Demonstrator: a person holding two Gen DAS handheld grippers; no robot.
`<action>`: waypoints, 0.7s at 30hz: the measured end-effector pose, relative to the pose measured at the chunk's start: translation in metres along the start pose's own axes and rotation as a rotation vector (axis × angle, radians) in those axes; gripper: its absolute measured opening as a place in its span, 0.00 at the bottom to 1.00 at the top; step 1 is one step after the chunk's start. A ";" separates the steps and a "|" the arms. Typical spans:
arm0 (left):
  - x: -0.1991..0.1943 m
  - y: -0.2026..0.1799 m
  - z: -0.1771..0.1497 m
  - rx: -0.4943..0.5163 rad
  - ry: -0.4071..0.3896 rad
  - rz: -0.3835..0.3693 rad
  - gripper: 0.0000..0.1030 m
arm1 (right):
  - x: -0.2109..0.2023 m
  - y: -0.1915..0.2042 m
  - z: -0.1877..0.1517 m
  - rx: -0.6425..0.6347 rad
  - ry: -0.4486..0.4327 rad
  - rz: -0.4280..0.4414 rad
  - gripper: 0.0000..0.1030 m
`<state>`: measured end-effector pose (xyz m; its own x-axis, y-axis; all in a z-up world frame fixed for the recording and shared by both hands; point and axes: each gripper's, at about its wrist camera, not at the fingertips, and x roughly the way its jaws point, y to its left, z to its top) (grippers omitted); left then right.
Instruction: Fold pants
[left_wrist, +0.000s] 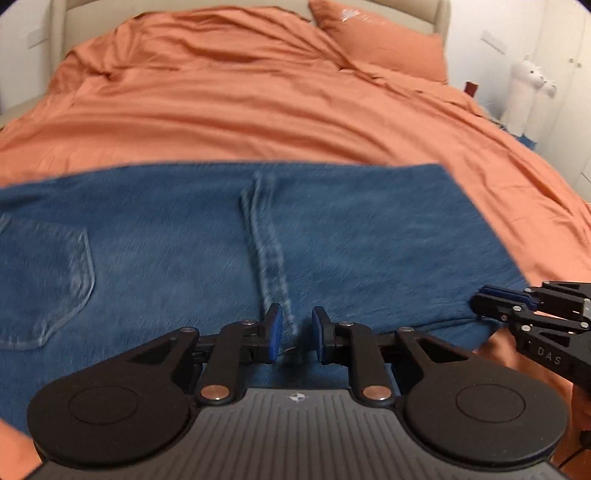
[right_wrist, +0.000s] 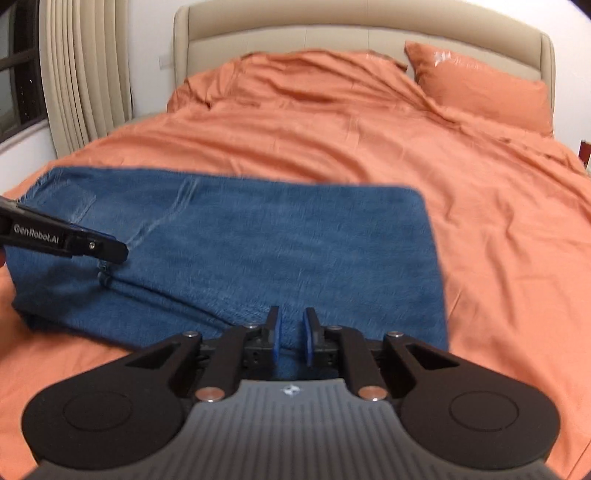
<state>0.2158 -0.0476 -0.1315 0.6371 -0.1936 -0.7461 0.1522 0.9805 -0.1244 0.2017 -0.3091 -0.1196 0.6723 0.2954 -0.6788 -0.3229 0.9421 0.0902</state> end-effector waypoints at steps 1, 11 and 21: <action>0.004 0.003 -0.003 -0.014 0.032 0.003 0.25 | 0.002 0.002 -0.002 -0.009 0.013 -0.005 0.10; -0.006 0.015 -0.010 -0.059 0.085 -0.047 0.29 | 0.017 0.014 -0.016 -0.075 0.049 -0.037 0.10; -0.110 0.074 0.019 0.018 0.010 0.047 0.47 | -0.014 0.031 0.021 -0.166 0.063 -0.024 0.12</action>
<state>0.1717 0.0454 -0.0462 0.6367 -0.1464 -0.7571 0.1359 0.9877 -0.0767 0.1961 -0.2806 -0.0921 0.6397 0.2572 -0.7243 -0.4159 0.9083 -0.0447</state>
